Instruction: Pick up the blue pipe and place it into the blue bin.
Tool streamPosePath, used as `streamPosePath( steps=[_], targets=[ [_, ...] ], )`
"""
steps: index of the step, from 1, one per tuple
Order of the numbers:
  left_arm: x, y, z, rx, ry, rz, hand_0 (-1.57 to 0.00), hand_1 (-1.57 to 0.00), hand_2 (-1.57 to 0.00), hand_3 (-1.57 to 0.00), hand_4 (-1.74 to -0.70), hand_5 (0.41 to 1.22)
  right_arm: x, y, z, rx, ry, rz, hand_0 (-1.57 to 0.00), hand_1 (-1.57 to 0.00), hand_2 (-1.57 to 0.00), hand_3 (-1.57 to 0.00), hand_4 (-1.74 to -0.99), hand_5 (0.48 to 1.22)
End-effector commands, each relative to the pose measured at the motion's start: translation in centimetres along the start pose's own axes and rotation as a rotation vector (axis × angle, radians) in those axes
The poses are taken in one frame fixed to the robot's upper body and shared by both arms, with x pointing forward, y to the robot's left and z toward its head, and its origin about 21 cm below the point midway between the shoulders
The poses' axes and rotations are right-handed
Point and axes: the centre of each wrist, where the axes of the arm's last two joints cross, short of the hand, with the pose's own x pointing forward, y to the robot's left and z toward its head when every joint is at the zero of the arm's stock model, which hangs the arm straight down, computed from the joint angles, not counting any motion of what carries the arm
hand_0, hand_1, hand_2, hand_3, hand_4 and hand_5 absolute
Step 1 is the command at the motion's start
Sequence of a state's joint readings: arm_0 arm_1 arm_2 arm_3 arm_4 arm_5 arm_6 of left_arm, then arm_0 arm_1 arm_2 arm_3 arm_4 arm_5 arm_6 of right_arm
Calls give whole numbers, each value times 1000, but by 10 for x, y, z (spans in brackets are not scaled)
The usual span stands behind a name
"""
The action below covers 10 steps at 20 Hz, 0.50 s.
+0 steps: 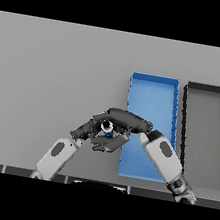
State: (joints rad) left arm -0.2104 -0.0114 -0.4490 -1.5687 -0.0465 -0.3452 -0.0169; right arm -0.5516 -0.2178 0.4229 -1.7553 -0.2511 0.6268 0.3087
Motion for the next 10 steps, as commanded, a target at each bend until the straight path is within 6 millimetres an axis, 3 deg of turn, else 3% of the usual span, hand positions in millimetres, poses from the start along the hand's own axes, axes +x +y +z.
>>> streamPosePath(
  steps=[1, 2, 6, 10],
  targets=[
    [-1, 0, -1, -2, -7, 5, -1571, -1571, -1544, -1207, -1648, 1221, 0, -2, -2, 3, 4, 3, -969, -983, -986, -789, -1496, 555],
    [-2, -2, -1, -2, -25, 8, -1571, -1571, -1549, -1228, -1667, 1221, 0, -2, -5, 6, -2, -18, -1089, -1101, -1103, -896, -1537, 600],
    [1, -1, 1, -9, -28, 0, -1571, -1571, -1562, -1322, -1711, 1221, -6, 5, -3, -9, -79, -65, -1374, -1378, -1379, -1295, -1475, 940],
    [-1, -2, -2, -12, -54, -7, -1571, -1571, -1551, -1417, -1729, 1221, -3, 10, 1, 1, -102, -24, -1490, -1492, -1492, -1458, -1485, 1106]
  ],
)
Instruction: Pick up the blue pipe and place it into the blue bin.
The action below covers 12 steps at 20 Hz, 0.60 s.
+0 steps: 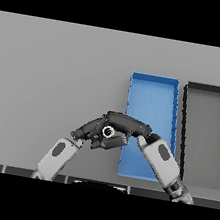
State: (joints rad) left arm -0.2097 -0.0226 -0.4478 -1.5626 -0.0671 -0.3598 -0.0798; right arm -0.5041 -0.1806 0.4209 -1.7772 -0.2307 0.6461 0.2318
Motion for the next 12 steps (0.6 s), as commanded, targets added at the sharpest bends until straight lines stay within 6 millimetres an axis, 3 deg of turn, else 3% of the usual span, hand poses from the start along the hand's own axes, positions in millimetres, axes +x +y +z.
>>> streamPosePath(
  steps=[1, 5, 6, 7, 9, 11, 12],
  targets=[
    [0, 0, 0, 5, 15, -5, -1571, -1571, -1555, -1432, -1731, 1221, -3, 0, 2, -11, 0, -39, -1506, -1508, -1508, -1480, -1488, 1129],
    [2, 3, -1, 9, 14, -1, -1571, -1571, -1564, -1434, -1732, 1221, -3, 6, 0, -34, -12, -112, -1545, -1545, -1545, -1534, -1494, 1183],
    [2, 2, 3, 16, -2, -5, -1571, -1571, -1566, -1264, -1734, 1221, -1, 6, -3, -35, -9, -118, -1550, -1550, -1550, -1541, -1495, 1191],
    [2, 3, 3, 19, -6, -22, -1446, -1368, -1336, -1051, -1629, 1221, 1, 7, -3, -49, -9, -109, -1554, -1554, -1555, -1547, -1496, 1197],
    [4, 5, 3, -4, 22, -64, -940, -875, -855, -672, -1406, 1221, 2, 6, -1, -59, -12, -100, -1560, -1560, -1560, -1556, -1497, 1206],
    [0, 7, 3, -45, 38, -77, -601, -560, -547, -430, -1250, 1221, 4, 6, -5, -62, 38, -101, -1564, -1564, -1564, -1561, -1498, 1211],
    [0, 7, 4, -54, 45, -83, -481, -448, -437, -344, -1186, 1148, 4, 4, -4, -67, 35, -98, -1565, -1566, -1566, -1563, -1498, 1213]
  ],
)
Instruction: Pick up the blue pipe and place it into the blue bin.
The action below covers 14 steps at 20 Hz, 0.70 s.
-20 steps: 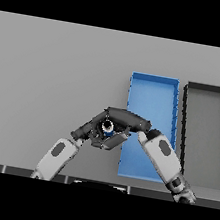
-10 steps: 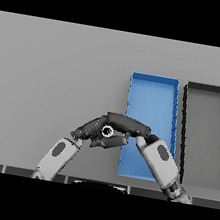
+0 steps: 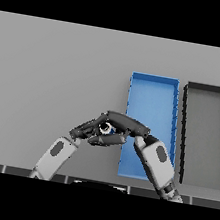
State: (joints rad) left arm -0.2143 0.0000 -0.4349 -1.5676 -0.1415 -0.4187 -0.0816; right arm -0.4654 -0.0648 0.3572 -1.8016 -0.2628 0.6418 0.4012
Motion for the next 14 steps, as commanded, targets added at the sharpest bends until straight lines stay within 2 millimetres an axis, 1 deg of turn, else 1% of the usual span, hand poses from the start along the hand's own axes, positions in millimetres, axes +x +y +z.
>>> streamPosePath(
  steps=[1, 2, 4, 6, 7, 9, 10, 11, 13, 14],
  targets=[
    [-1, -1, 2, -10, 19, 8, -384, -358, -350, -275, -1134, 1063, 0, 0, -1, 0, -5, 0, -1567, -1567, -1567, -1565, -1498, 1215],
    [-1, 2, 1, -6, 41, 8, -307, -286, -279, -220, -1092, 984, -1, 4, -2, 1, -21, -3, -1567, -1568, -1568, -1566, -1498, 1216],
    [-5, 1, 6, -3, 96, 15, -196, -183, -178, -140, -1031, 848, 0, 3, 1, -6, -58, -6, -1569, -1569, -1569, -1568, -1499, 1218],
    [-6, 3, 3, 10, 120, 12, -125, -117, -114, -89, -991, 729, -3, 1, -1, -18, -45, 15, -1570, -1570, -1570, -1569, -1499, 1219],
    [-6, 2, 3, 16, 116, 17, -100, -93, -91, -71, -977, 682, -2, 3, -2, -15, -49, 21, -1570, -1570, -1570, -1569, -1499, 1219],
    [-3, 3, 3, 34, 144, 44, -64, -59, -58, -45, -974, 607, -1, 3, -6, -19, -57, 11, -1570, -1570, -1570, -1570, -1499, 1220],
    [-4, 2, 0, 37, 146, 45, -51, -47, -46, -36, -973, 578, 0, 1, -5, -23, -59, 1, -1570, -1570, -1570, -1570, -1499, 1220],
    [-6, 1, 2, 32, 155, 50, -40, -38, -37, -29, -968, 557, -1, 2, -5, -22, -57, -2, -1571, -1571, -1571, -1570, -1498, 1220],
    [-6, 2, 0, 42, 173, 48, -25, -24, -23, -18, -970, 531, 5, -6, -4, -43, -88, -24, -1571, -1571, -1571, -1571, -1497, 1221],
    [-9, -1, 1, 38, 175, 46, -20, -19, -18, -14, -971, 519, 8, -6, -7, -41, -96, -40, -1571, -1571, -1571, -1571, -1496, 1221]
  ],
)
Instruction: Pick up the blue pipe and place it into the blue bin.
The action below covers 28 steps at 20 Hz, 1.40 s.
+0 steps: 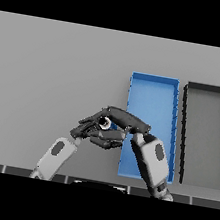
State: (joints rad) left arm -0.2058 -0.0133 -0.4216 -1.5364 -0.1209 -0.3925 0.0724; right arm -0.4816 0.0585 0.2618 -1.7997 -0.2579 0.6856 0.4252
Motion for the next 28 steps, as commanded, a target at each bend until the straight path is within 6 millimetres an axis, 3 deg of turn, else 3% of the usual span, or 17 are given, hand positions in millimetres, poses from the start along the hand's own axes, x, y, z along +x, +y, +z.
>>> streamPosePath(
  steps=[1, 8, 10, 13, 18, 21, 28],
  targets=[
    [2, 5, 1, -1, 17, -6, -16, -15, -14, -11, -969, 512, 6, -3, 0, -3, -38, -20, -1571, -1571, -1571, -1571, -1495, 1221],
    [-1, 0, 3, -2, 44, -7, -3, -2, -2, -2, -956, 475, 74, -48, -11, -55, -144, -150, -1571, -1571, -1571, -1571, -1496, 1221],
    [2, 0, 5, -6, 27, -18, -1, -1, -1, -1, -951, 473, 96, -68, -7, -141, -190, -133, -1571, -1571, -1571, -1571, -1497, 1221],
    [4, 2, 10, 1, 9, -26, 0, 0, 0, 0, -946, 466, 108, -97, -4, -282, -191, -88, -1571, -1571, -1571, -1571, -1498, 1221],
    [7, 8, 16, 14, 32, -19, 1, 1, 1, 1, -951, 474, 89, -132, 22, -480, -78, -51, -1571, -1571, -1571, -1571, -1499, 1221],
    [4, 6, 14, 22, 48, -21, 1, 1, 1, 1, -947, 470, 64, -147, 43, -577, 50, -53, -1571, -1571, -1571, -1571, -1499, 1221],
    [3, 6, 11, 25, 20, -44, 1, 1, 1, 1, -931, 460, 11, -139, 79, -704, 336, -96, -1571, -1571, -1571, -1571, -1500, 1221]
  ],
)
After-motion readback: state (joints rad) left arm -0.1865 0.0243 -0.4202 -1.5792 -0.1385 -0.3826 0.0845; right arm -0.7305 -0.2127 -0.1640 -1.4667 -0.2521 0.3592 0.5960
